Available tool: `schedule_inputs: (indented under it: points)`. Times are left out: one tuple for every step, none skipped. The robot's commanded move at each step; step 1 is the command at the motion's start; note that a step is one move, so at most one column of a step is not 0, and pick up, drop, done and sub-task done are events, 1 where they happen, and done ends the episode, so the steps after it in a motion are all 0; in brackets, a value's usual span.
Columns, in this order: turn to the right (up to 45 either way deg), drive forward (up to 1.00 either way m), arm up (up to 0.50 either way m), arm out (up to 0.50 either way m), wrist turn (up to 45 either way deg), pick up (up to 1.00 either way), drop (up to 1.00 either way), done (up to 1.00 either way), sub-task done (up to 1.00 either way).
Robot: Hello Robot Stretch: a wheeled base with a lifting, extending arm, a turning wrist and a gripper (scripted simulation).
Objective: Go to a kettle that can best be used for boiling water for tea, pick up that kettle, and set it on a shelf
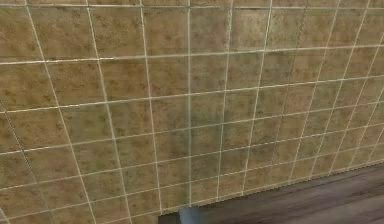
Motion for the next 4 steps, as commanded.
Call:
schedule_inputs:
  points:
    - [-6.0, 0.0, 0.0, 0.0, 0.0, 0.0, 0.0, 0.0, 0.0]
    - [45.0, 0.0, 0.0, 0.0, 0.0, 0.0, 0.0, 0.0, 0.0]
    - [-45.0, 0.0, 0.0, 0.0, 0.0, 0.0, 0.0, 0.0, 0.0]
    - [-45.0, 0.0, 0.0, 0.0, 0.0, 0.0, 0.0, 0.0, 0.0]
